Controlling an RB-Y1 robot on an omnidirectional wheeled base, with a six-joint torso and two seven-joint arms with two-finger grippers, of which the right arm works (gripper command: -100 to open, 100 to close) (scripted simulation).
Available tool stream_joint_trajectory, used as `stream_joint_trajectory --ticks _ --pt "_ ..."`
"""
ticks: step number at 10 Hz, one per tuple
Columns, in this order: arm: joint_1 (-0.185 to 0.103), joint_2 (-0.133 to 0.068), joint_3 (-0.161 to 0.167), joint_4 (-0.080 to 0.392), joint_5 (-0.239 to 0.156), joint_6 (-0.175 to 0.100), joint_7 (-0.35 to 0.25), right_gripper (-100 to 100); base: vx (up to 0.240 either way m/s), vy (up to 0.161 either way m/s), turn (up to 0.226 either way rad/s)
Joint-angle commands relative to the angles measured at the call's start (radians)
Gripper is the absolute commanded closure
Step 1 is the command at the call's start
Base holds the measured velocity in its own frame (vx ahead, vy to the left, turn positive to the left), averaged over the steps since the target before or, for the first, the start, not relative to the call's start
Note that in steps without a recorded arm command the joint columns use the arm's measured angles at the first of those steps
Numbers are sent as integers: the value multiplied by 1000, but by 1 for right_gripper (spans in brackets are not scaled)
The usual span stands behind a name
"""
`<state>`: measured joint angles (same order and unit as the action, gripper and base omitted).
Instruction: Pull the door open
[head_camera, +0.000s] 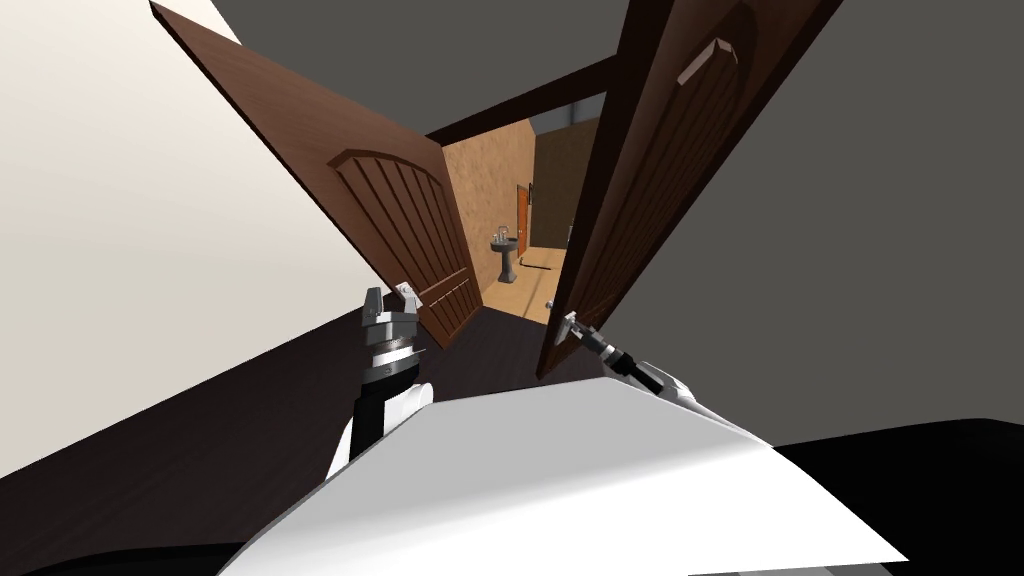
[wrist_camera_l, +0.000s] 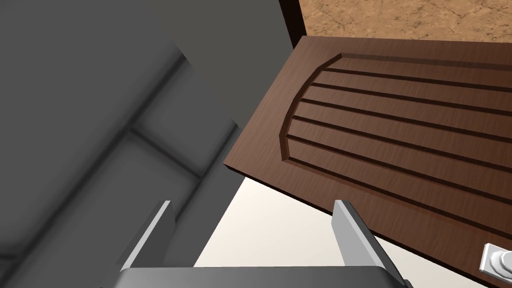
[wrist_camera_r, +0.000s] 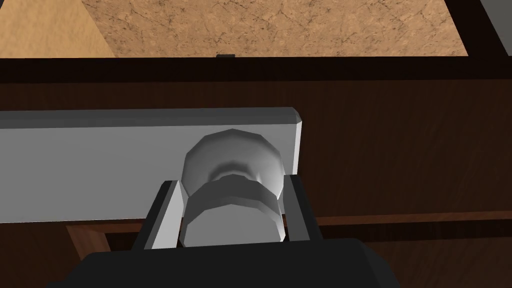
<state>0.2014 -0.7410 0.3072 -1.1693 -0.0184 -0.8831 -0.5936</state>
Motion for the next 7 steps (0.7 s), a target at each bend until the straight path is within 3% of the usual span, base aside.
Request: stream_joint_trajectory --ticks 1,2,4,5,7 --pt "20 -30 -4 9 2 -50 -13 100 21 -15 -73" --pt "20 -30 -4 9 2 -62 -13 100 12 -6 -35" --pt "52 -66 5 21 13 -136 -32 100 18 -7 -73" --pt "52 -66 5 21 13 -150 -32 100 25 -8 -65" --pt "80 -99 12 32 22 -217 -50 100 34 -10 -52"
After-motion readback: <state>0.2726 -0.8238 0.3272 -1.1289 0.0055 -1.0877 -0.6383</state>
